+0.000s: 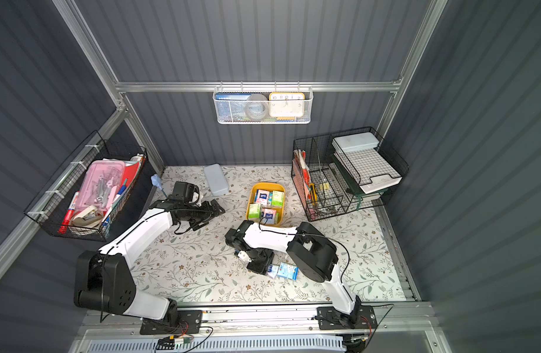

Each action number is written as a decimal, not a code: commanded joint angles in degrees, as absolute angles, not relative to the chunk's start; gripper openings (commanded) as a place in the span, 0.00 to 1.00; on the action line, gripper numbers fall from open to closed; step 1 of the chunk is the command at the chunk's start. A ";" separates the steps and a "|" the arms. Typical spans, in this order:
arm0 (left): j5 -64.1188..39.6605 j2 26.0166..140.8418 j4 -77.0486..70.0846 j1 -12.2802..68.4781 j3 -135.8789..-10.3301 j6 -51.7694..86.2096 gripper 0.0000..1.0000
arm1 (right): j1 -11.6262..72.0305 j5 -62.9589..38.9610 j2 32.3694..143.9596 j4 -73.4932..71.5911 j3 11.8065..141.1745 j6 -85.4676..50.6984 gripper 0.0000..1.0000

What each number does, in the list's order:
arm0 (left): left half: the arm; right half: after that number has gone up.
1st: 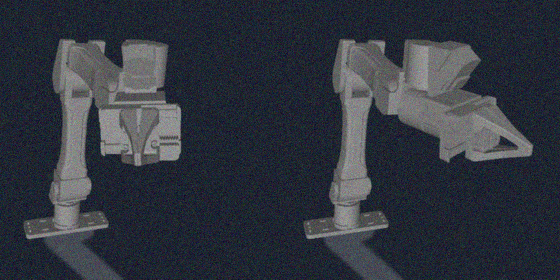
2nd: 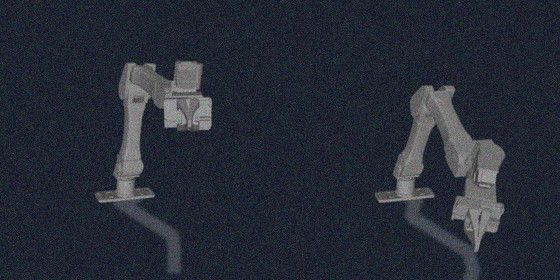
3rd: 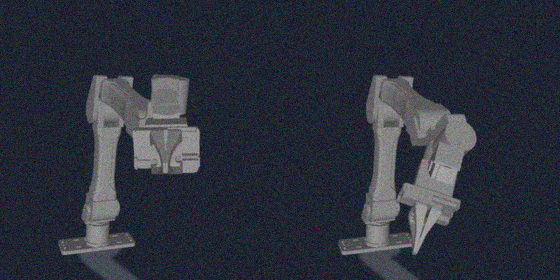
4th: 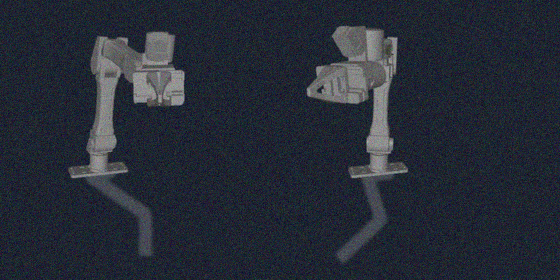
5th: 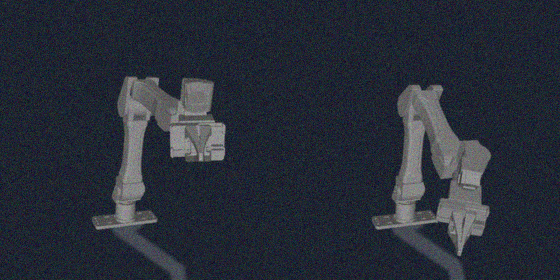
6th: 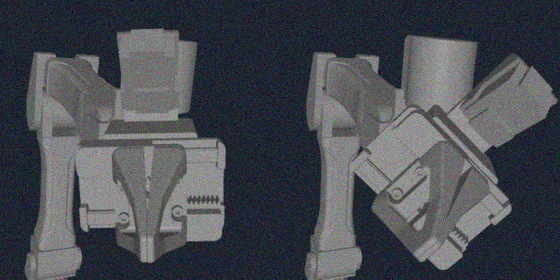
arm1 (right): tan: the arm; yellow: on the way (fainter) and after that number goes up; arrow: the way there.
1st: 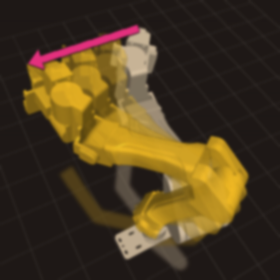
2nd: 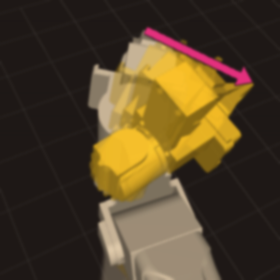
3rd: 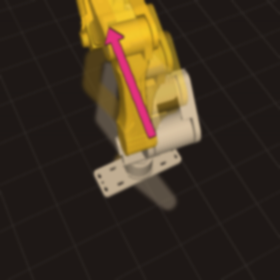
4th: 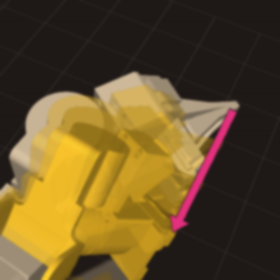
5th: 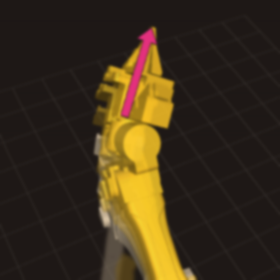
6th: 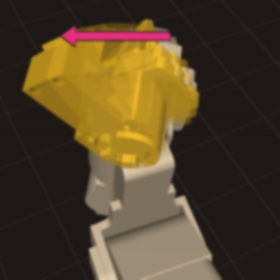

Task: Put the pocket tissues into the storage box
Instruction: Pick up the pocket tissues from the center of the board, then place the pocket tissues in the storage box.

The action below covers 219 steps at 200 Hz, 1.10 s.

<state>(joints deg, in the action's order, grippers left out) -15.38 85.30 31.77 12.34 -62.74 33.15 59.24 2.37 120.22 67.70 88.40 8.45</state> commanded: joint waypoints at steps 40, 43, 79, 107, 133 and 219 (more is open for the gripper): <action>-15.39 84.46 32.96 11.95 -62.76 33.06 0.94 | 54.07 -5.89 111.91 64.93 89.30 -0.08 0.40; -15.34 84.54 32.89 11.95 -62.72 33.05 0.94 | 53.74 -6.01 111.62 64.95 89.67 -0.72 0.39; -15.57 84.73 32.22 11.95 -62.21 32.99 0.94 | 49.87 -6.46 110.71 66.99 95.52 -10.13 0.39; -15.73 84.55 31.56 11.95 -61.26 33.32 0.94 | 45.35 -8.71 109.44 65.34 98.36 -20.63 0.39; -16.02 84.20 30.93 11.96 -60.09 33.56 0.94 | 40.91 -11.40 108.45 60.02 98.88 -27.75 0.38; -17.15 81.98 30.65 11.97 -57.95 32.54 0.95 | 35.36 -1.38 116.04 56.78 108.02 -32.25 0.39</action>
